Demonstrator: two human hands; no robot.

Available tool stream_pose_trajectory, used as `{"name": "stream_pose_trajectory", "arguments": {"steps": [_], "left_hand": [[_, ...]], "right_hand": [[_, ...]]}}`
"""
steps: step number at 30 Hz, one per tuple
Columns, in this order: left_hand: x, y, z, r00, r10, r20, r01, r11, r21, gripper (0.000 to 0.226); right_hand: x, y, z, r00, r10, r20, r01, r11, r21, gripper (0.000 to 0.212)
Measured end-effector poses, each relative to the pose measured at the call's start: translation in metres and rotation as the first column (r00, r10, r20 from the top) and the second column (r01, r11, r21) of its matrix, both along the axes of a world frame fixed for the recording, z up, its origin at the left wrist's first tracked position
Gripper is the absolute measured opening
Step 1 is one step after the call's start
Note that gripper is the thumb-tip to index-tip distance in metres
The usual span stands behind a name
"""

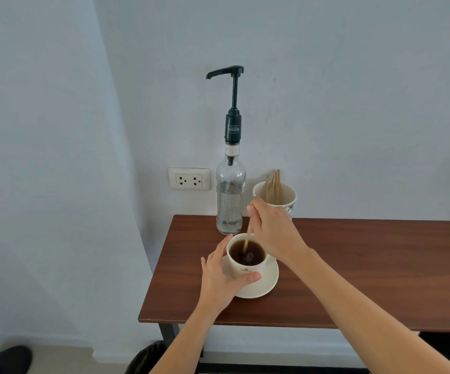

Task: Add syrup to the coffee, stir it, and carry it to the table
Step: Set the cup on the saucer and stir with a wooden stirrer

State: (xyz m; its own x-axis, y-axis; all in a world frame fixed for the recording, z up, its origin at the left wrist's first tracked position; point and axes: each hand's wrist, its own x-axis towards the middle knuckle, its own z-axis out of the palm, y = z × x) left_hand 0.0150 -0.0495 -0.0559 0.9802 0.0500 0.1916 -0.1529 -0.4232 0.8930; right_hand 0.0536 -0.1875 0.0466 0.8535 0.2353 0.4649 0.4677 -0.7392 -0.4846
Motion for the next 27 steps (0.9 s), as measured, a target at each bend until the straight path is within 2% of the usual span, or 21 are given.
{"name": "stream_pose_trajectory", "arguments": {"steps": [2, 5, 9, 14, 18, 22, 27], "left_hand": [[0.0, 0.001, 0.0, 1.0, 0.0, -0.001, 0.0, 1.0, -0.007, 0.092], [0.001, 0.0, -0.002, 1.0, 0.001, -0.006, -0.001, 1.0, 0.005, 0.091], [0.001, 0.001, -0.001, 1.0, 0.001, -0.008, -0.001, 1.0, 0.007, 0.09], [0.001, 0.0, 0.0, 1.0, 0.0, -0.008, 0.0, 1.0, 0.01, 0.088], [-0.001, 0.001, 0.001, 1.0, -0.011, -0.007, 0.011, 1.0, 0.002, 0.087], [-0.001, 0.0, 0.002, 1.0, -0.016, -0.008, 0.016, 1.0, 0.018, 0.079], [0.001, 0.0, -0.004, 0.999, -0.029, 0.015, 0.029, 0.999, -0.015, 0.087]], "right_hand": [[-0.001, -0.001, 0.003, 1.0, -0.018, 0.014, 0.018, 0.999, -0.033, 0.027], [-0.006, 0.002, 0.001, 0.998, 0.058, -0.011, -0.058, 0.998, 0.018, 0.029], [-0.001, 0.0, 0.003, 1.0, -0.021, 0.023, 0.022, 0.998, -0.055, 0.024], [-0.006, 0.003, 0.001, 0.999, 0.045, 0.008, -0.045, 0.999, -0.019, 0.029], [-0.004, 0.0, 0.005, 0.999, 0.002, 0.048, 0.001, 0.999, -0.054, 0.024], [-0.014, -0.011, 0.009, 0.996, 0.037, 0.086, -0.037, 0.999, 0.004, 0.023], [-0.028, -0.036, 0.017, 0.985, 0.003, 0.17, -0.02, 0.995, 0.098, 0.024]]}}
